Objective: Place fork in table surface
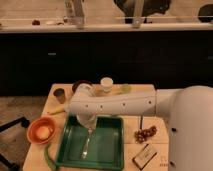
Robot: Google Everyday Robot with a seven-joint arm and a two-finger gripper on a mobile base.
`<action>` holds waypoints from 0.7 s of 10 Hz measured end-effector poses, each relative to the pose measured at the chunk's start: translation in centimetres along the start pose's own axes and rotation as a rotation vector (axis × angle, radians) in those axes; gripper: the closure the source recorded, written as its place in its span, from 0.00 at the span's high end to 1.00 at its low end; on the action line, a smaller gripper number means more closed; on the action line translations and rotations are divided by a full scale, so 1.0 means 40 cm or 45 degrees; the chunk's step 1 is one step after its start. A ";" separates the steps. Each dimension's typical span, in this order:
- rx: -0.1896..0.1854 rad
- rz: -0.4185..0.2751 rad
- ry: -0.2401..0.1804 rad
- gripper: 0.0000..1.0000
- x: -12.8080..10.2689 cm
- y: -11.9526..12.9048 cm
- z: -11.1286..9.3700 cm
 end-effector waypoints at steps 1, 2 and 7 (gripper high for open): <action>-0.010 -0.002 0.010 0.00 0.009 -0.006 -0.012; -0.017 -0.005 0.015 0.00 0.015 -0.013 -0.021; -0.031 0.003 0.047 0.00 0.081 -0.073 -0.065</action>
